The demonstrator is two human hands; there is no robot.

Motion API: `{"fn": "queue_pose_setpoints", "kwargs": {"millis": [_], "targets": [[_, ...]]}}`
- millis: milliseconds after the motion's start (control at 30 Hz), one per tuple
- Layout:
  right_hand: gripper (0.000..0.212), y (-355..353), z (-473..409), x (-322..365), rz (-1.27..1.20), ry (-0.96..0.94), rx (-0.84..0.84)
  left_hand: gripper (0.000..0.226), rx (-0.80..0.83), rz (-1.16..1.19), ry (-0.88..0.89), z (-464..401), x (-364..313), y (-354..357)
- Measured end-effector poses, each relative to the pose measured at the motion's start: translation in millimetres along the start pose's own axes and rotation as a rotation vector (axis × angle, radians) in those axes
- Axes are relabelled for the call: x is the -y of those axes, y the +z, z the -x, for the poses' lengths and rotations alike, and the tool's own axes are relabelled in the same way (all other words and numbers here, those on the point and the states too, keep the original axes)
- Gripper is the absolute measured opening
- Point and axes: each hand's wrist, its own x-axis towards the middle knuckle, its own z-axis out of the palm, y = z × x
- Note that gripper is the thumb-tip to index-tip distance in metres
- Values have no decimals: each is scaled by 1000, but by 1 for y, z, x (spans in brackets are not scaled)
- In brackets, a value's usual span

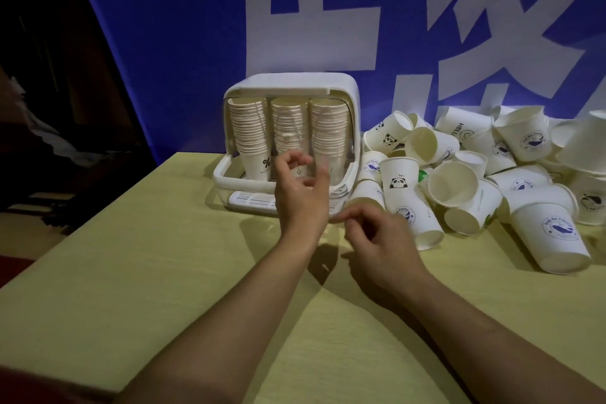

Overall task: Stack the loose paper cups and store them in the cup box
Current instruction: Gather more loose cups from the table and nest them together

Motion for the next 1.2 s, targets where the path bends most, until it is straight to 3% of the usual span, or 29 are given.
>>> {"fn": "queue_pose_setpoints", "kwargs": {"millis": [133, 200, 300, 500, 700, 833, 967, 1100, 1200], "targets": [[17, -36, -15, 8, 196, -167, -219, 22, 423, 24, -92, 17, 3, -11], [17, -60, -30, 3, 326, -117, -252, 18, 622, 4, -90, 23, -1, -12], [26, -92, -38, -19, 658, -16, -298, 19, 762, 8, -63, 32, -3, -10], [65, -104, -22, -52, 807, 203, -138, 29, 812, -64, 5, 36, 5, -9], [65, -104, -29, -60, 775, 262, -229, 30, 836, -241, 120, 45, 6, -2], [70, -108, -26, -53, 677, 149, -362, 45, 779, -277, 200, 48, 8, 0], [67, -109, -19, -34, 403, -44, -470, 73, 666, -370, 311, 51, 9, 1], [59, -89, -6, -16, 128, -74, -342, 98, 646, -392, 397, 55, 6, 3], [58, -73, -1, -10, 57, -20, -159, 102, 633, -387, 387, 57, 4, 2]]}}
